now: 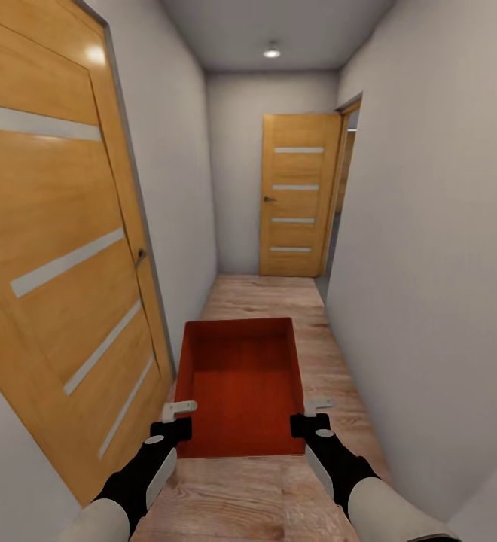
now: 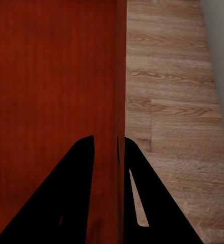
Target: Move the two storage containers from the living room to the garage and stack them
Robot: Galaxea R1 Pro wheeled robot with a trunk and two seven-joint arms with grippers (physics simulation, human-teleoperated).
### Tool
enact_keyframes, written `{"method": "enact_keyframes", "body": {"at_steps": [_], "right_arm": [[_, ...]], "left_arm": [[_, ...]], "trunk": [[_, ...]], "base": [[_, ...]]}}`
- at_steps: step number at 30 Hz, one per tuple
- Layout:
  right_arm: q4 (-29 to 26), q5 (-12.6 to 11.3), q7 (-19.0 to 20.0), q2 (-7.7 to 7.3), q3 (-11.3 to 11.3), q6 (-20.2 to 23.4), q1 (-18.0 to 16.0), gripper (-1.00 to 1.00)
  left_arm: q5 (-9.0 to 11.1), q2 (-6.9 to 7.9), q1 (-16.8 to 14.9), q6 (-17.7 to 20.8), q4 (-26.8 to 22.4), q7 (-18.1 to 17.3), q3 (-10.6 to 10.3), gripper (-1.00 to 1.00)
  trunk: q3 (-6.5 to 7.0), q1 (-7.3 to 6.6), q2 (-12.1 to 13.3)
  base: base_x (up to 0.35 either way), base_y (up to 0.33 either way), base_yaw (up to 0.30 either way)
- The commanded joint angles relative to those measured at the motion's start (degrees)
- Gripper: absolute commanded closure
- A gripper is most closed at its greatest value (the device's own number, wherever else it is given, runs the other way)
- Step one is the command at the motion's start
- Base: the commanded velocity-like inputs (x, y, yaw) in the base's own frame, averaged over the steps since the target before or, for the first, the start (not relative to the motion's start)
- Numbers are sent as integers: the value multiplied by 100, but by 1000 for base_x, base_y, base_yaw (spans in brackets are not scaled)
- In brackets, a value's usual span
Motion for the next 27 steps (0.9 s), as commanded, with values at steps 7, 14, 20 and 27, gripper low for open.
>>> {"method": "enact_keyframes", "body": {"at_steps": [7, 14, 20, 27], "right_arm": [[-6, -147, -22, -1, -24, 30, -1, 100], [-6, -141, -22, -7, -30, 26, 1, 100], [-6, -147, -13, -11, -30, 36, 1, 100], [-6, -147, -15, -7, -30, 34, 0, 100]], "left_arm": [[207, 3, -7, -461, -32, 120, 57, 100], [207, 3, -7, -461, -33, 118, 57, 100], [207, 3, -7, -461, -34, 119, 56, 100], [207, 3, -7, -461, -34, 119, 56, 100]], "trunk": [[-13, 7, -13], [-13, 7, -13], [-13, 7, -13], [-13, 7, -13]], "base": [[322, 87, 0], [322, 87, 0], [322, 87, 0], [322, 87, 0]]}}
